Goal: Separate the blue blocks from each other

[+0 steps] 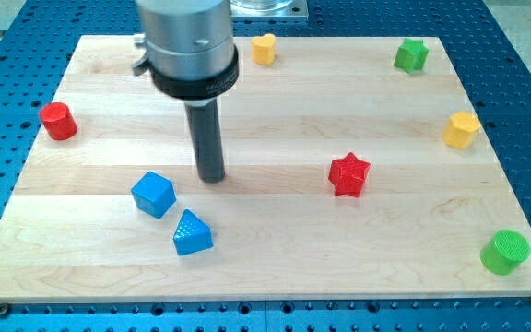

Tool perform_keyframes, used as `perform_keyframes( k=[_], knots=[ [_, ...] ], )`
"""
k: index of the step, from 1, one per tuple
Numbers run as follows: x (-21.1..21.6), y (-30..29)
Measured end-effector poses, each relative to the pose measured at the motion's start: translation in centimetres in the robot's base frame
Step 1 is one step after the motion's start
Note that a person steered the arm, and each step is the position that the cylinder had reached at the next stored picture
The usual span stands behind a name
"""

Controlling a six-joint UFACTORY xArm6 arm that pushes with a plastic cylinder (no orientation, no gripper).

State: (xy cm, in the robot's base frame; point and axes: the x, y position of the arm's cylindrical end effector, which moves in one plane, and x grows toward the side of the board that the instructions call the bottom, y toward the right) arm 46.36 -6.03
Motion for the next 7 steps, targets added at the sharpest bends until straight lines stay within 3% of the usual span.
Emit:
perform_keyframes(
  k=[1,4,6,7],
  knots=[
    [-0.9,-0.1],
    [7.1,-2.9],
    [6.4,-6.3],
    [3.6,-6.3]
  ],
)
